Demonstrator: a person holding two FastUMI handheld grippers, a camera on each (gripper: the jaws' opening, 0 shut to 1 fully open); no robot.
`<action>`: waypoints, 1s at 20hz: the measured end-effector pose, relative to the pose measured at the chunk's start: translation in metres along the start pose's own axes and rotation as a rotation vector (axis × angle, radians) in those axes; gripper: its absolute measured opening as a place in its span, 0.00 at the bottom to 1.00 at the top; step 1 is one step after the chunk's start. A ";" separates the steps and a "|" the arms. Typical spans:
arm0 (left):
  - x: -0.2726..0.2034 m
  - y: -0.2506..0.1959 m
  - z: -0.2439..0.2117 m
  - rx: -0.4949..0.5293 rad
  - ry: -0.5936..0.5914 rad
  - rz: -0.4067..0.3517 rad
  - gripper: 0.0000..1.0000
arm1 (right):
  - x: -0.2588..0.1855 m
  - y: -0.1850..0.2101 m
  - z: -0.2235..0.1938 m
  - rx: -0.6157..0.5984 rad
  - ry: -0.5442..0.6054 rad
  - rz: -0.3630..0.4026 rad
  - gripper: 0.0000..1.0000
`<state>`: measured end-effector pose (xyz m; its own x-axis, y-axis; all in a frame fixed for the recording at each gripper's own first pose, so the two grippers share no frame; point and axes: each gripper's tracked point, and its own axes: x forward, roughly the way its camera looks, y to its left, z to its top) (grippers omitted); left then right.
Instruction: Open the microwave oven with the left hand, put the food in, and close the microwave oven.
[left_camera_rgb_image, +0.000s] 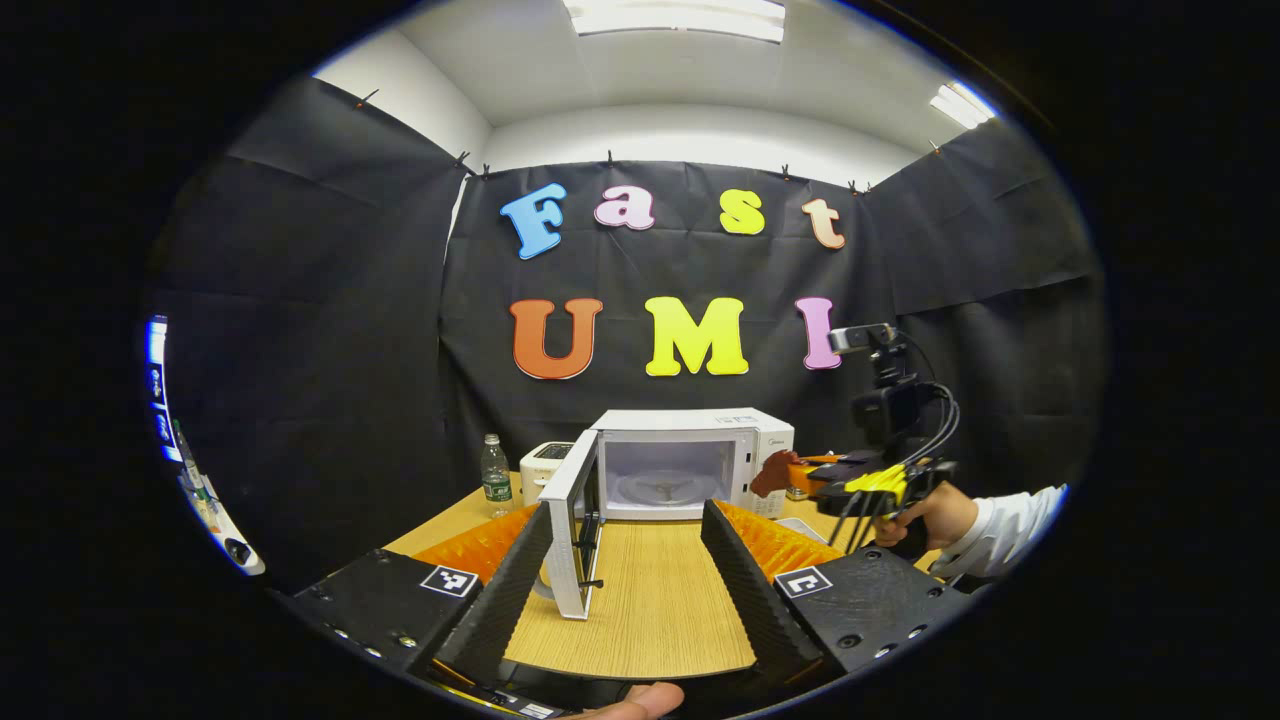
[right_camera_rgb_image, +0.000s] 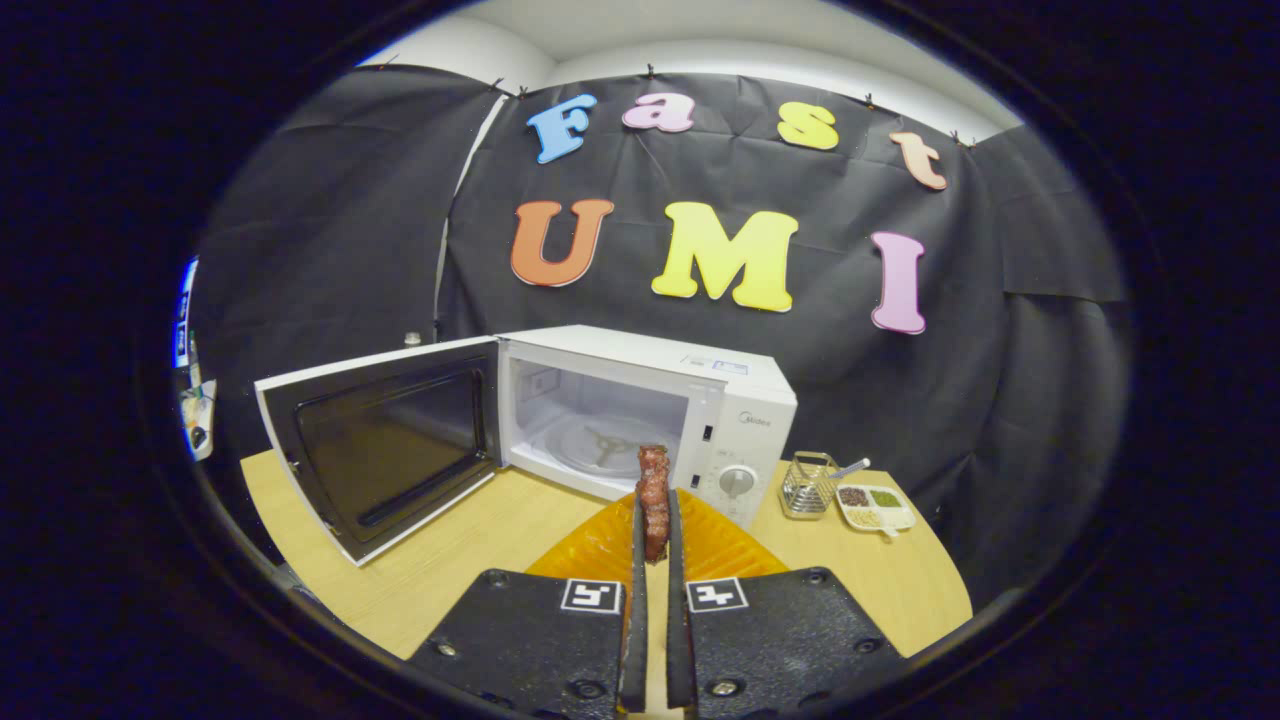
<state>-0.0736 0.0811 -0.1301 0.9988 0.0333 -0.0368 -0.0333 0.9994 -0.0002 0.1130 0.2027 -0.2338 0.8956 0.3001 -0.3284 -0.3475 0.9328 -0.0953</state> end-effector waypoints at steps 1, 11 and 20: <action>0.000 -0.004 -0.003 -0.002 0.003 -0.012 0.92 | 0.014 0.010 -0.002 0.006 0.001 0.005 0.11; 0.019 0.019 -0.003 0.005 -0.027 0.002 0.92 | 0.190 0.059 -0.002 0.138 -0.078 -0.084 0.11; 0.048 0.049 -0.016 0.005 0.004 0.062 0.92 | 0.284 0.073 -0.015 0.364 -0.032 -0.119 0.11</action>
<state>-0.0281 0.1318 -0.1481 0.9947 0.0948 -0.0402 -0.0946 0.9955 0.0067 0.3382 0.3529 -0.3485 0.9340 0.1864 -0.3047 -0.1248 0.9696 0.2106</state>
